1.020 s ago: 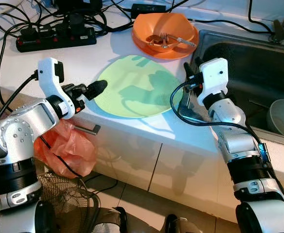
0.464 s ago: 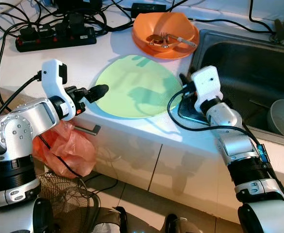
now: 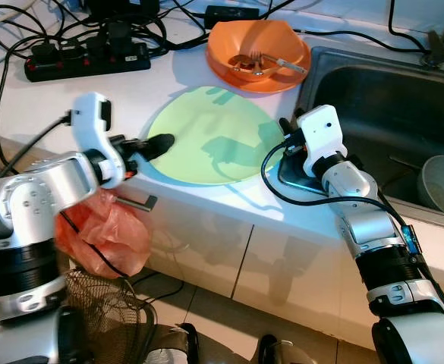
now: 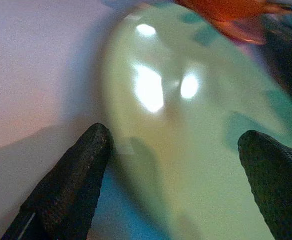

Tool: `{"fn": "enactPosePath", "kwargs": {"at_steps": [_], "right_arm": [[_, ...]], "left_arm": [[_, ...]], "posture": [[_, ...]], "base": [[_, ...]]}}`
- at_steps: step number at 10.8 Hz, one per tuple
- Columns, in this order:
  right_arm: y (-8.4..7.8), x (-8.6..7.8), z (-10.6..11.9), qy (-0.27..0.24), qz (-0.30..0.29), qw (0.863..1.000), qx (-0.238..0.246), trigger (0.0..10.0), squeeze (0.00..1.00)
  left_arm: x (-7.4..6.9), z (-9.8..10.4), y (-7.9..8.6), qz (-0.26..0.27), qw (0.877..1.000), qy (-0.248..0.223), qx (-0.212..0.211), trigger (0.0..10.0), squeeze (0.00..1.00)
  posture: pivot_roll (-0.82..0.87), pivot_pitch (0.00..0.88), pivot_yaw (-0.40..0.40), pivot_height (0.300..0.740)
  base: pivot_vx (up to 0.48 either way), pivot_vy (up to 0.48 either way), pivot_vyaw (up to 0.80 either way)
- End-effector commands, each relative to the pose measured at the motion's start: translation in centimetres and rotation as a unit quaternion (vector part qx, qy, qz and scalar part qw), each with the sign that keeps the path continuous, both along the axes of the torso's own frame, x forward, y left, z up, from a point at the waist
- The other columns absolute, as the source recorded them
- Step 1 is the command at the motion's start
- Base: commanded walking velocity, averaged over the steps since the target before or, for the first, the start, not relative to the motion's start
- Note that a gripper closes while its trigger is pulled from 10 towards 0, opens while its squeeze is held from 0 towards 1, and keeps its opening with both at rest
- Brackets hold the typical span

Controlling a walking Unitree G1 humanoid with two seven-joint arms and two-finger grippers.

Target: Kitchen organization

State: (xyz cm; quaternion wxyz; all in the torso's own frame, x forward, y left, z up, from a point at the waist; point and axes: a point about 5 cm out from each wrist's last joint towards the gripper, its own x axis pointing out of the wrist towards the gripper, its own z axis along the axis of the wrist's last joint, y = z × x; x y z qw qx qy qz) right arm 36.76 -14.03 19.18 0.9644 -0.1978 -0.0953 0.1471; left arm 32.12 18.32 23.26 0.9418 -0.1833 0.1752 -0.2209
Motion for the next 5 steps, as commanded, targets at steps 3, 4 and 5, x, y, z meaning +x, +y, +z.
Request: {"fn": "enactPosePath", "kwargs": {"at_steps": [3,4,5], "right_arm": [[0.3,-0.3,-1.2,0.030,0.009,0.999,0.000,10.0,0.00],[0.4,-0.3,-1.2,0.030,0.010,1.000,-0.001,10.0,0.00],[0.4,-0.3,-1.1,0.029,0.011,1.000,-0.001,10.0,0.00]], "left_arm": [[-0.5,-0.2,-2.3,-0.046,0.998,0.016,-0.041,10.0,0.00],[-0.6,-0.4,-2.9,-0.055,0.997,0.024,-0.049,10.0,0.00],[-0.5,-0.5,-3.3,-0.059,0.996,0.031,-0.059,10.0,0.00]], "posture": [[0.10,0.167,0.034,0.740],[0.10,0.168,0.036,0.740],[0.10,0.170,0.037,0.740]], "base": [[0.000,0.000,0.00],[0.000,0.000,0.00],[0.000,0.000,0.00]]}}
